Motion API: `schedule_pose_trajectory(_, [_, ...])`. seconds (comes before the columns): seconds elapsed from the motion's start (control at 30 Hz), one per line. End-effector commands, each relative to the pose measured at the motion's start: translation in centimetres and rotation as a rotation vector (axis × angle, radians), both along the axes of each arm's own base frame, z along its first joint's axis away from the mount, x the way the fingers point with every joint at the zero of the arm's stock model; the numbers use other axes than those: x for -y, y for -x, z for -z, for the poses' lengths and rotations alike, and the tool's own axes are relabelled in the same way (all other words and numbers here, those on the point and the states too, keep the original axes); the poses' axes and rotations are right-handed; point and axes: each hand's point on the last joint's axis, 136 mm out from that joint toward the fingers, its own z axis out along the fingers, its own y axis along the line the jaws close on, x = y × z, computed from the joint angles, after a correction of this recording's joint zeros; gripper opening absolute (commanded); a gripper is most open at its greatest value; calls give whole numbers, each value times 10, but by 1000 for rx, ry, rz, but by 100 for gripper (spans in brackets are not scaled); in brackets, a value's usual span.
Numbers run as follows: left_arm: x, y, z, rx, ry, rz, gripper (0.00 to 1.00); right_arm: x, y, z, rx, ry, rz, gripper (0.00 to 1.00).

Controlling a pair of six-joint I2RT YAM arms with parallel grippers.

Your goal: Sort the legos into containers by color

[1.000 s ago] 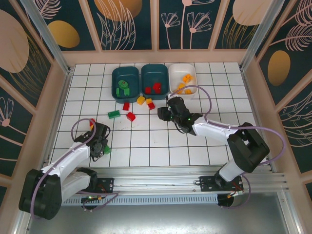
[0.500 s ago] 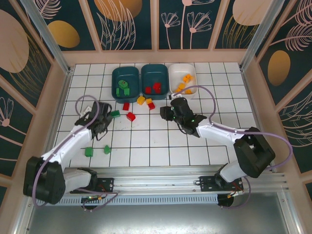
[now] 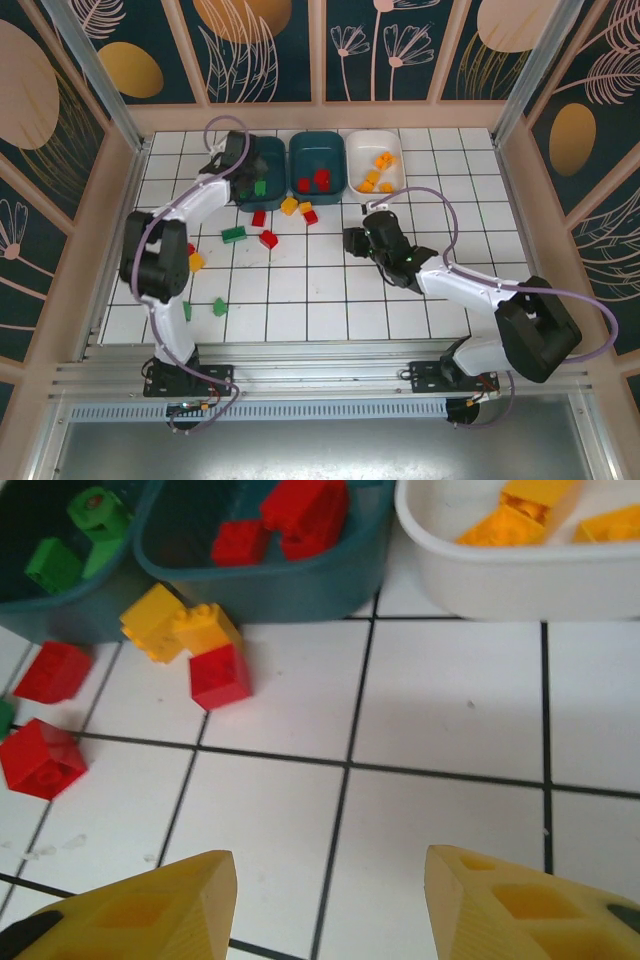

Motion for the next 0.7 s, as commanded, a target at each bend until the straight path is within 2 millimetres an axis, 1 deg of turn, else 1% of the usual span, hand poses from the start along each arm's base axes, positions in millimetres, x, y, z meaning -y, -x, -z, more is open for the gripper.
schedule_pose_trajectory(0.0, [-3, -8, 25, -77, -47, 13, 21, 15, -1, -2, 22, -19, 80, 53])
schedule_pose_trajectory(0.07, [-4, -14, 31, -85, -53, 3, 25, 17, 1, -6, 26, -29, 83, 53])
schedule_pose_trajectory(0.13, [-4, -19, 30, -85, -54, 7, 36, 20, 2, -9, 32, -25, 87, 55])
schedule_pose_trajectory(0.17, [-2, -21, 27, -78, -55, 20, 40, 20, 2, -10, 33, -22, 86, 56])
schedule_pose_trajectory(0.2, [-1, -22, 23, -73, -55, 26, 47, 21, 3, -11, 35, -21, 86, 57])
schedule_pose_trajectory(0.23, [1, -23, 16, -58, -54, 43, 57, 20, 3, -12, 34, -20, 85, 58])
schedule_pose_trajectory(0.3, [1, -21, 0, -29, -59, 60, 68, 19, 3, -13, 31, -25, 81, 59])
schedule_pose_trajectory(0.37, [2, -15, -17, 0, -58, 79, 86, 17, 3, -14, 28, -31, 76, 59])
schedule_pose_trajectory(0.4, [1, -11, -26, 12, -54, 88, 91, 16, 4, -14, 28, -33, 74, 59])
schedule_pose_trajectory(0.47, [1, 4, -42, 36, -36, 108, 92, 13, 4, -17, 34, -37, 71, 59])
schedule_pose_trajectory(0.53, [-8, 31, -54, 49, -26, 83, 92, 10, 4, -21, 43, -34, 61, 59])
schedule_pose_trajectory(0.57, [-15, 48, -52, 39, -18, 65, 92, 9, 4, -24, 48, -31, 58, 59])
schedule_pose_trajectory(0.6, [-21, 69, -52, 24, 3, 45, 92, 8, 4, -26, 54, -27, 53, 60])
schedule_pose_trajectory(0.67, [-31, 112, -38, -36, 45, 4, 91, 8, 4, -28, 63, -18, 44, 60])
